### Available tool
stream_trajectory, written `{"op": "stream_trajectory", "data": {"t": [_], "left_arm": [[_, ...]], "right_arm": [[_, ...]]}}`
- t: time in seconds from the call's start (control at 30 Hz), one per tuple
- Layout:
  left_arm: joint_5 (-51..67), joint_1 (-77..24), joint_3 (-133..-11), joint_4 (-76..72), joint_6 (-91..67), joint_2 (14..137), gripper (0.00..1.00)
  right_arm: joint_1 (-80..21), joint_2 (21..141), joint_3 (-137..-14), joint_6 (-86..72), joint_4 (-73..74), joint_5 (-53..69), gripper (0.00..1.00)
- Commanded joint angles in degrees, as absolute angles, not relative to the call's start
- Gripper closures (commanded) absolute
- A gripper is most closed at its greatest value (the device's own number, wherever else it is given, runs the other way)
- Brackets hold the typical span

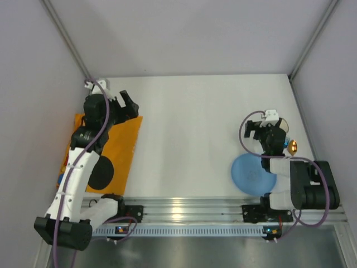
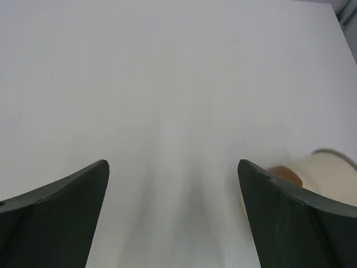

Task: Set the dinner table for one person

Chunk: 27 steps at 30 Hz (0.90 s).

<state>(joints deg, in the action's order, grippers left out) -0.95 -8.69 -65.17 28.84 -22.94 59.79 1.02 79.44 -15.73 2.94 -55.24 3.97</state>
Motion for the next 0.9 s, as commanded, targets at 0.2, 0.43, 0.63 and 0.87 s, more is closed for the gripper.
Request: {"op": "stream_trajectory", "data": {"t": [0.2, 0.43, 0.63, 0.87], "left_arm": [[1.3, -8.7, -69.1, 29.1, -32.6, 54.8, 0.01], [7.5, -7.6, -51.4, 19.4, -42.6, 53.7, 0.04], [-5.2, -16.1, -60.1, 37.3, -32.2, 72.2, 0.06], [-12.4, -17.4, -57.5, 37.2, -31.5, 76.2, 0.07]], "right_arm": [[-12.9, 76.4, -69.7, 1.8, 10.3, -1.0, 0.00], [-1.7, 78.3, -64.9, -33.4, 24.1, 19.6, 0.00], [-1.0, 68.1, -54.9, -32.2, 27.9, 14.0, 0.00], [-2.4, 63.6, -55.9, -26.5, 34.7, 18.7, 0.00]]}}
